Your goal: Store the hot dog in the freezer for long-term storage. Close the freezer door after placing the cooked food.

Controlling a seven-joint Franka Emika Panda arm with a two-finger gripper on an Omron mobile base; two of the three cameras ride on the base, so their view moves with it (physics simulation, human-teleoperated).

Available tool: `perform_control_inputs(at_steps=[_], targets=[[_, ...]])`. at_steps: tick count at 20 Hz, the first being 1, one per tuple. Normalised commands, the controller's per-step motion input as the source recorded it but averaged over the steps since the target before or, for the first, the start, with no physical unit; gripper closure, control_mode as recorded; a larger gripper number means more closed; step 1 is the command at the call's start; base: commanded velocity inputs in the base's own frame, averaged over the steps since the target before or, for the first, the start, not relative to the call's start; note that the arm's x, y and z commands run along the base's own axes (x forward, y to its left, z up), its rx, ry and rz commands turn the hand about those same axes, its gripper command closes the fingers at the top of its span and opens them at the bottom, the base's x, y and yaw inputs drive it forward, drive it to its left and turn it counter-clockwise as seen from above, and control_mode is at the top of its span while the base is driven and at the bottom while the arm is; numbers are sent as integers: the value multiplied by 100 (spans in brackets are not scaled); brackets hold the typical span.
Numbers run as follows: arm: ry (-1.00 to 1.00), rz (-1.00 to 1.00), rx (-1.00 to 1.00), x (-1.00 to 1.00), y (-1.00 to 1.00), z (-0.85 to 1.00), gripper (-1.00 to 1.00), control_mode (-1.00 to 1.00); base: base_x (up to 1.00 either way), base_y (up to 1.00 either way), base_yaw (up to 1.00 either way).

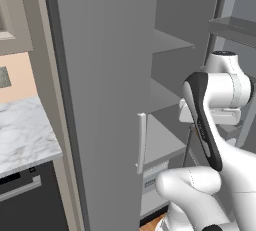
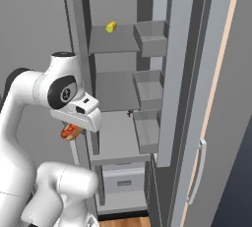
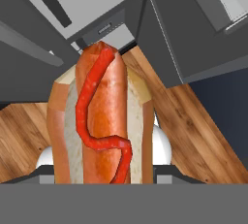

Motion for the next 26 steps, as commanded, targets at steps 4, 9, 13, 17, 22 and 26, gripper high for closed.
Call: perform_control_inputs(at_steps=[4,9,13,17,22,26], targets=[[0,0,0,0,0,0,100,100,10,-18,-2],[0,0,0,0,0,0,100,100,29,-2,-1],[0,0,0,0,0,0,100,100,23,0,0],[0,0,0,0,0,0,100,100,0,0,0],[0,0,0,0,0,0,100,100,0,0,0],[0,0,0,0,0,0,100,-100,0,0,0]])
